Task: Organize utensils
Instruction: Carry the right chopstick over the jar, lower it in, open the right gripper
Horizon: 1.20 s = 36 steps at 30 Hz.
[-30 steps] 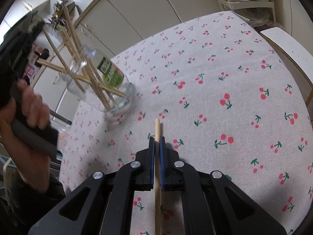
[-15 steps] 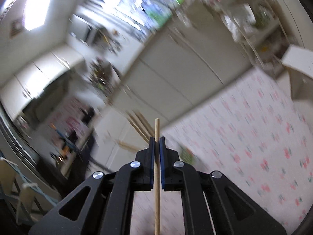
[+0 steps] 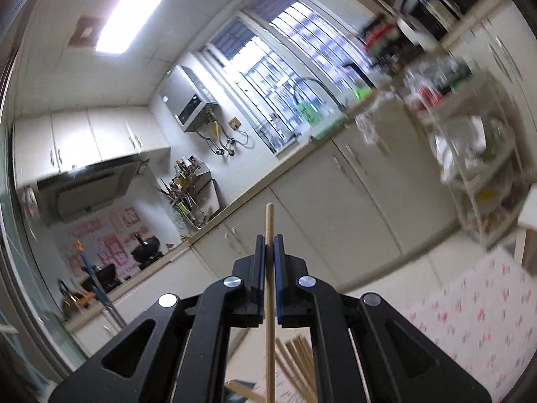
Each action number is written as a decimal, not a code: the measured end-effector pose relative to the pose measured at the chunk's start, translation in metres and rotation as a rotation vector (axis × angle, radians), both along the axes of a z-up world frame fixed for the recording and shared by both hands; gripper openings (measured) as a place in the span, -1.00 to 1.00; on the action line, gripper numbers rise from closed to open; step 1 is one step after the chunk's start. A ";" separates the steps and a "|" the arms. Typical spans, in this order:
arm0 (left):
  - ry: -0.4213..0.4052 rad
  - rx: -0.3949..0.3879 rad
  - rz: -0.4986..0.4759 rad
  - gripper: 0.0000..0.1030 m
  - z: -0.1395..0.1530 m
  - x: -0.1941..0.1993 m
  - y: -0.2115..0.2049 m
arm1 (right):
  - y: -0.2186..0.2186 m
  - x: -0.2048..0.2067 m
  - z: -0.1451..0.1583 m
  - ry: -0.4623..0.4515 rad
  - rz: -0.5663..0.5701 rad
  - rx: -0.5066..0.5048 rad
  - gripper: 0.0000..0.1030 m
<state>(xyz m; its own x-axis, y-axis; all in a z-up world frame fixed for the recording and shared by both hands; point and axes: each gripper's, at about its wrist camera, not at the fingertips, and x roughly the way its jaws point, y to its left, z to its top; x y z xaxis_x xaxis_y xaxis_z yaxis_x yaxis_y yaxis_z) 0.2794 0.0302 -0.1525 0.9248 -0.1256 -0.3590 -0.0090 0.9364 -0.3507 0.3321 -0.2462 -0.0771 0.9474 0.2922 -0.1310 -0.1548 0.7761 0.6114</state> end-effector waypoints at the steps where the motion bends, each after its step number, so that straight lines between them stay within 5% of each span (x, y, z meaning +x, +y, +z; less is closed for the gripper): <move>1: 0.003 -0.006 -0.002 0.17 -0.002 0.001 0.001 | 0.003 0.004 -0.002 -0.005 -0.002 -0.016 -0.89; 8: 0.023 -0.056 -0.024 0.17 -0.013 0.004 0.005 | 0.023 0.020 -0.017 -0.033 -0.063 -0.149 -0.89; 20: 0.043 -0.095 -0.055 0.17 -0.018 0.008 0.007 | 0.036 0.022 -0.052 0.025 -0.062 -0.221 -0.89; 36: 0.072 -0.047 -0.064 0.29 -0.015 0.010 -0.003 | 0.037 -0.034 -0.058 0.073 0.035 -0.337 -0.88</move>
<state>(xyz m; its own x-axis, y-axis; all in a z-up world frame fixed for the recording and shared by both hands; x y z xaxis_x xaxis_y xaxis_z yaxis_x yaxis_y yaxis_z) 0.2890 0.0272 -0.1677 0.8865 -0.2018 -0.4164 0.0235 0.9184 -0.3950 0.2978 -0.2088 -0.1347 0.9223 0.2526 -0.2925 -0.1499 0.9315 0.3315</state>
